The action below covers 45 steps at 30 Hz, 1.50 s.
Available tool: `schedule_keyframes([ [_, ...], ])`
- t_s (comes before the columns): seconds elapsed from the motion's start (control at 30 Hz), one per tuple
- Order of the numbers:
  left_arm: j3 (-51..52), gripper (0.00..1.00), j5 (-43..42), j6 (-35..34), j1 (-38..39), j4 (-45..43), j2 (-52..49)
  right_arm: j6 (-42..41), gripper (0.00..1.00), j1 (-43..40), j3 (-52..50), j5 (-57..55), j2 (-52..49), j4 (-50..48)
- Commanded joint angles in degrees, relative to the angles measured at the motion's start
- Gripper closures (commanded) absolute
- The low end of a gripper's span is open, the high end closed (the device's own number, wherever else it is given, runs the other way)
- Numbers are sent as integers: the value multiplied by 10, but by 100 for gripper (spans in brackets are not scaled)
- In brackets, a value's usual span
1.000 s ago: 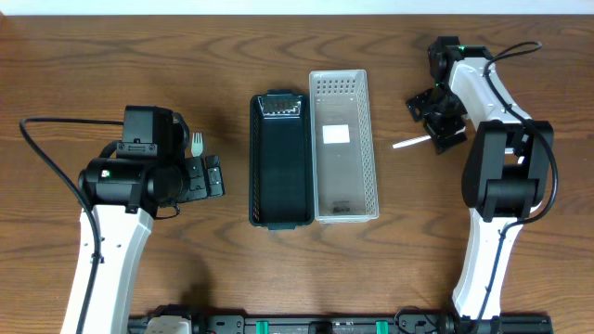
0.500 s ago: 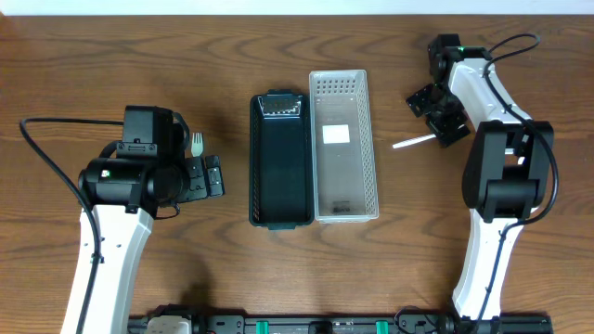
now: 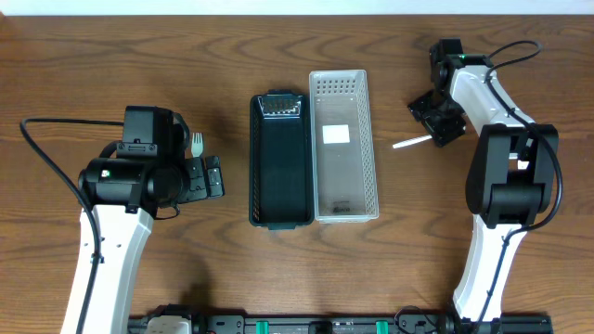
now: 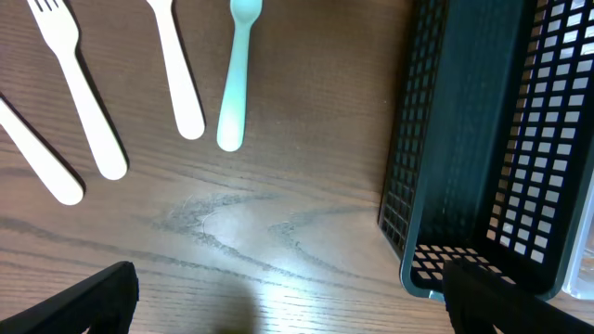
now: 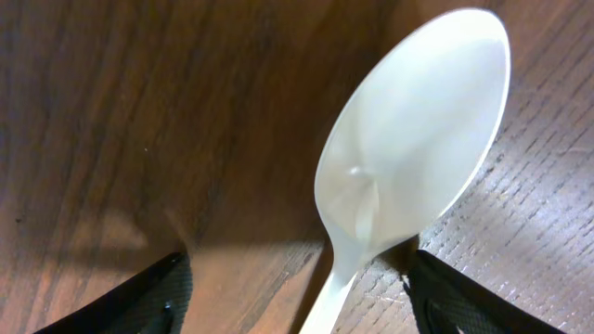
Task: Pack container
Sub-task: 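Lower the right gripper and pinch the white spoon's handle, then carry the spoon into the white basket and release it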
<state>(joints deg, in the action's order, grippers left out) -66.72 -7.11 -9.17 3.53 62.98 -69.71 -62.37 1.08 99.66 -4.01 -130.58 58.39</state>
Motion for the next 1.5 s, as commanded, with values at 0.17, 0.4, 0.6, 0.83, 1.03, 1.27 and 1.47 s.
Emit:
schedule_keyframes([
  [0.17, -10, 2, 7, 3, 0, 9, 0, 14, 47, 1, -43, -4, -55, 25],
  [0.4, -10, 2, 7, 3, 0, 9, 0, 29, 66, 0, -43, -4, -55, 24],
  [0.6, -10, 2, 7, 3, 0, 9, 0, 29, 73, 0, -42, -4, -55, 24],
  [0.83, -10, 2, 7, 3, 0, 9, 0, 29, 79, 0, -42, -4, -55, 24],
  [1.03, -10, 2, 7, 3, 0, 9, 0, 34, 91, 0, -42, -5, -55, 24],
  [1.27, -10, 2, 7, 3, 0, 9, 0, 76, 99, 0, -32, -5, -54, 24],
  [1.47, -10, 2, 7, 3, 0, 9, 0, 188, 99, 5, 44, -5, -49, 56],
])
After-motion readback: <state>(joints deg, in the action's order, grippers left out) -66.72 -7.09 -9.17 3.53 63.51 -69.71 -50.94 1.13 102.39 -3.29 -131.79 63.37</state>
